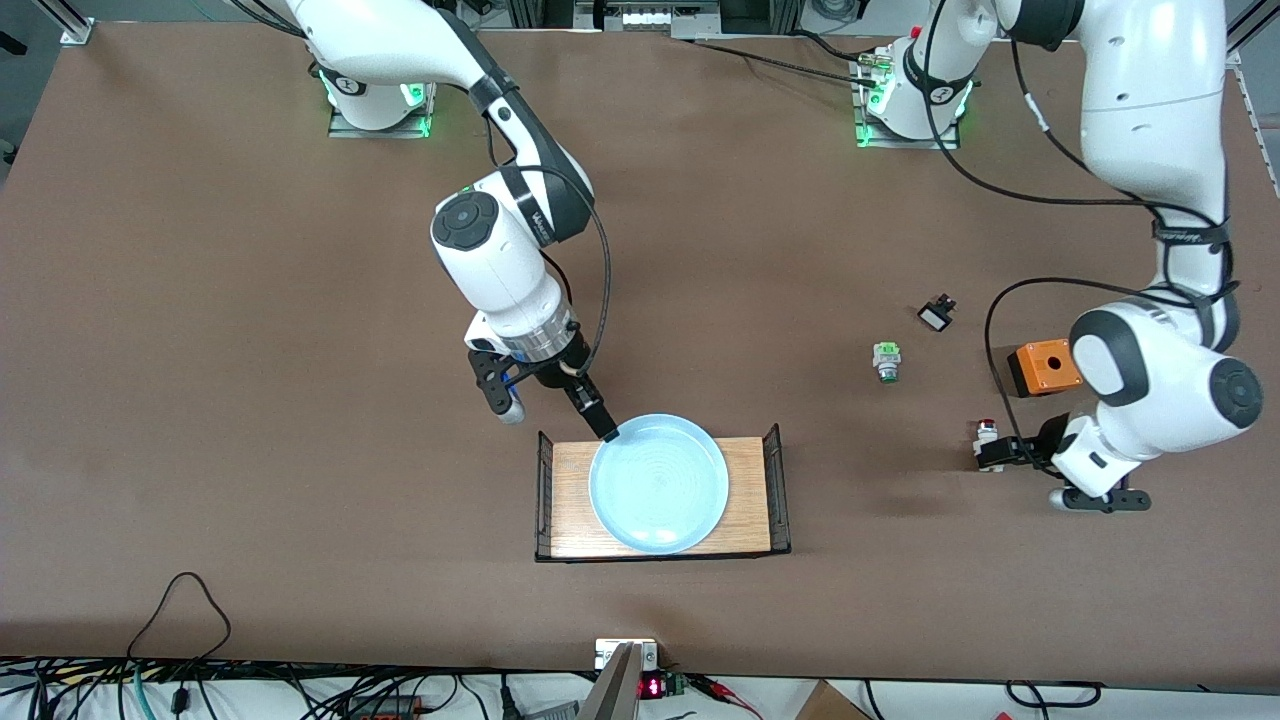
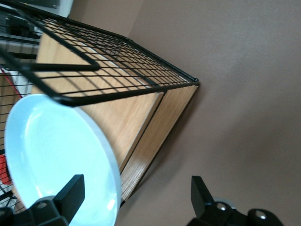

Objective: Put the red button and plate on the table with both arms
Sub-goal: 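Set the switch down with the left gripper while the right gripper reaches the plate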

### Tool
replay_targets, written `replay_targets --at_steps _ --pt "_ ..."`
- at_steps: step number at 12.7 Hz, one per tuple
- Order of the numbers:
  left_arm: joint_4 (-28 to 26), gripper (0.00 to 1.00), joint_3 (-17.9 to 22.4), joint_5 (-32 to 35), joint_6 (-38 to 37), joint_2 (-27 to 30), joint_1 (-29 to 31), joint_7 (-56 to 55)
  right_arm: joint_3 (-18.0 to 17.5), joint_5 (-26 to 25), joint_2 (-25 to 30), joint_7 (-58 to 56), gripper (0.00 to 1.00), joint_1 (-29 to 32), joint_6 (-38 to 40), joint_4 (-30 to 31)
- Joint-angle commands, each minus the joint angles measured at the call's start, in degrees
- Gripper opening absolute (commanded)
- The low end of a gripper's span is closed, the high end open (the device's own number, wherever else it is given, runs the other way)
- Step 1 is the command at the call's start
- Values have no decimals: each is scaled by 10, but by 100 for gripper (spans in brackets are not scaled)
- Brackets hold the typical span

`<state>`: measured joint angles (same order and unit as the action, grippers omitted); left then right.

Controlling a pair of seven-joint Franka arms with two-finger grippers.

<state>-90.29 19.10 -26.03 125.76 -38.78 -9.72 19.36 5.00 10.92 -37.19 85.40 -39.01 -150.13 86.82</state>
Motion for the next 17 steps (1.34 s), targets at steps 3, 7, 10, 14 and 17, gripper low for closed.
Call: replay_targets --at_steps 3,7,10,14,17 --pt "38 100 4 163 -134 72 -12 -134 -2 8 -29 11 100 -7 -30 -16" --pt "41 100 3 195 -206 146 -27 -184 -2 8 -27 13 100 -8 -38 -18" --pt "38 100 3 197 -223 203 -37 -240 -2 8 -30 28 80 -9 -33 -31" --pt "47 100 -3 222 -259 258 -42 -274 -2 8 -29 29 61 -9 -33 -31" --pt "47 100 -3 225 -277 290 -41 -272 -2 2 -30 28 51 -9 -33 -31"
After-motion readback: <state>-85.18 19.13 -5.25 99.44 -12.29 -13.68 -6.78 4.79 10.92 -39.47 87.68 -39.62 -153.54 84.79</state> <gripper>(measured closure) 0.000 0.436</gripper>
